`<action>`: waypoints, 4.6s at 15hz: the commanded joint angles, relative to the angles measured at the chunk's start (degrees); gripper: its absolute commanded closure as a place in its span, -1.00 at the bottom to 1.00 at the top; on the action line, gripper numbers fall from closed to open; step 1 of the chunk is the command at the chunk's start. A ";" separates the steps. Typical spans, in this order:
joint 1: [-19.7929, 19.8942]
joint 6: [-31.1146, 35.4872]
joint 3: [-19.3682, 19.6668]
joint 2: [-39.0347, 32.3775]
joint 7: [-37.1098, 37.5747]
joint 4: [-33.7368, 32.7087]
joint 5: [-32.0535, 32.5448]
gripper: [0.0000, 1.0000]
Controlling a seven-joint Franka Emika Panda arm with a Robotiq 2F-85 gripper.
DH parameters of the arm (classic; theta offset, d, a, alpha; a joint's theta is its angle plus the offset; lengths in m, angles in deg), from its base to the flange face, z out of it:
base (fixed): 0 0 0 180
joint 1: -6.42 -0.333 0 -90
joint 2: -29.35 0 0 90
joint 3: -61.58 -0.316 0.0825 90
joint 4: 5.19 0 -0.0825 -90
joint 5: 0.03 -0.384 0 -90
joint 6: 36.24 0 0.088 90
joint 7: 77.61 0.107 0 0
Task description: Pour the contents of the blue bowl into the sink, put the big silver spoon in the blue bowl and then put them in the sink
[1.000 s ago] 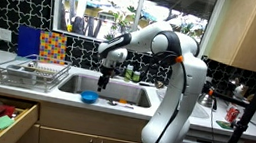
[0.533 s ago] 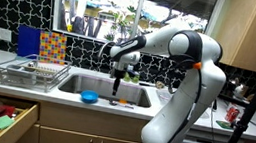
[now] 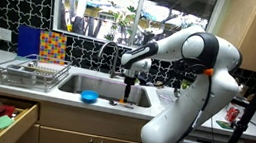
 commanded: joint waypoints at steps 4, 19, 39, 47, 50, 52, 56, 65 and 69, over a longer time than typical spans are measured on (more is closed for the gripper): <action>0.20 11.96 1.05 -0.67 -0.13 6.05 1.53 -1.00; 0.06 17.78 1.33 -3.20 -0.67 6.90 1.25 1.00; -0.89 14.32 1.17 -2.32 -2.32 5.72 0.22 0.96; -5.01 -1.42 -1.13 2.64 -6.61 -4.54 -1.53 0.96; -6.88 -1.81 -0.91 -0.62 -6.31 -8.65 -4.25 0.96; -8.18 -1.35 -0.72 -3.08 -6.35 -10.61 -8.05 0.96; -10.13 0.39 -1.84 -8.89 -6.90 -13.98 -16.18 0.96; -7.32 5.88 -5.67 -22.97 -5.13 -19.91 -16.76 0.96; -5.69 5.93 -6.97 -25.65 -4.95 -22.25 -17.08 0.96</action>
